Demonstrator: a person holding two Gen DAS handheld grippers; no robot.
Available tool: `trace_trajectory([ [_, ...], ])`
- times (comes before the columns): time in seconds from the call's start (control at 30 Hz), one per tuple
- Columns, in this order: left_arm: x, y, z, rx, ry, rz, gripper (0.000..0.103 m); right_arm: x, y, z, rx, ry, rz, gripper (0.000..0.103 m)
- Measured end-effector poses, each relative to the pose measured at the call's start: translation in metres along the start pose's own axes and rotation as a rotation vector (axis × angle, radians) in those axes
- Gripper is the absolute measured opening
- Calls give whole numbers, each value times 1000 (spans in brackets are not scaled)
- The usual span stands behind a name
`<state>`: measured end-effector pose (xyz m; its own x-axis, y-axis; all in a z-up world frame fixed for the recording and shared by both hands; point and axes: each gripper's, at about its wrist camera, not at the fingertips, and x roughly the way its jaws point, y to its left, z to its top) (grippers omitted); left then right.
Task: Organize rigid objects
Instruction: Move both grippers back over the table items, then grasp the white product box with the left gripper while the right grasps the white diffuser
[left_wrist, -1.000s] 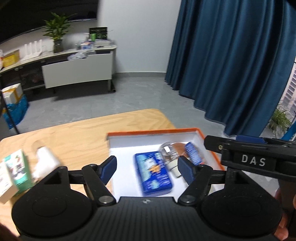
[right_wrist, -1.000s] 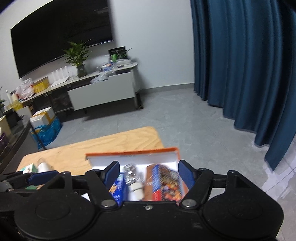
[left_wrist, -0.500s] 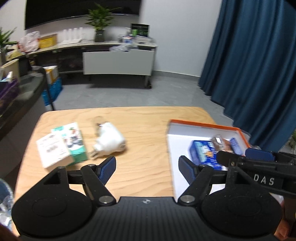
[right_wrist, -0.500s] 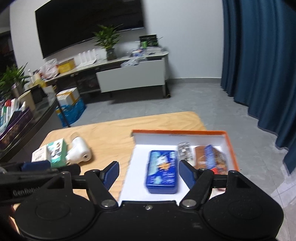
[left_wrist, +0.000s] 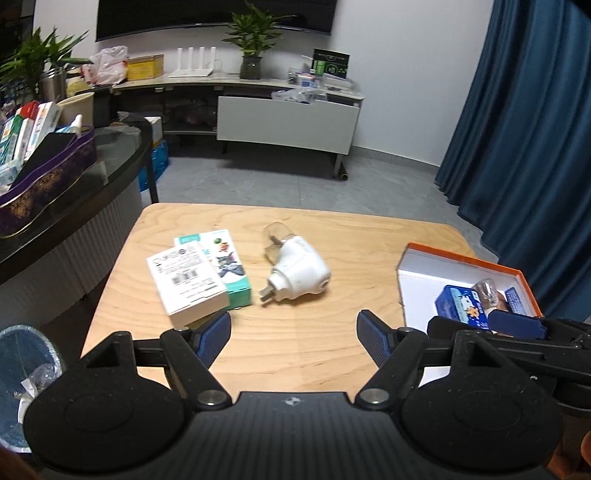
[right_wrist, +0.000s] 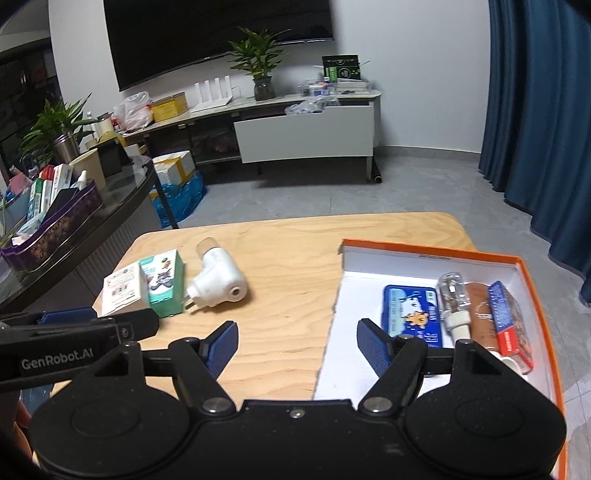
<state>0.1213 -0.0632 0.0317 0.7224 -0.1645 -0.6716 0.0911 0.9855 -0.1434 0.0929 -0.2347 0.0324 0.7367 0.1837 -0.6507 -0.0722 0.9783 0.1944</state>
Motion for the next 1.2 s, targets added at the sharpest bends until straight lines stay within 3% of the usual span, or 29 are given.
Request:
trace_trajectory([
  [0.37, 5, 52, -11, -129, 5, 76, 91, 10, 18, -7, -37, 18, 36, 84],
  [0.6, 24, 72, 3, -214, 26, 128, 99, 18, 19, -11, -41, 35, 53, 84],
  [0.97, 76, 80, 28, -206, 94, 248, 103, 31, 19, -11, -57, 54, 69, 84],
  [1.07, 82, 85, 25, -207, 100, 239, 95, 37, 19, -10, -60, 60, 68, 84],
  [1.17, 83, 92, 19, -224, 102, 172, 67, 43, 18, -9, -56, 73, 73, 84],
  [1.2, 81, 94, 18, -227, 86, 147, 64, 47, 18, -7, -49, 80, 77, 84],
])
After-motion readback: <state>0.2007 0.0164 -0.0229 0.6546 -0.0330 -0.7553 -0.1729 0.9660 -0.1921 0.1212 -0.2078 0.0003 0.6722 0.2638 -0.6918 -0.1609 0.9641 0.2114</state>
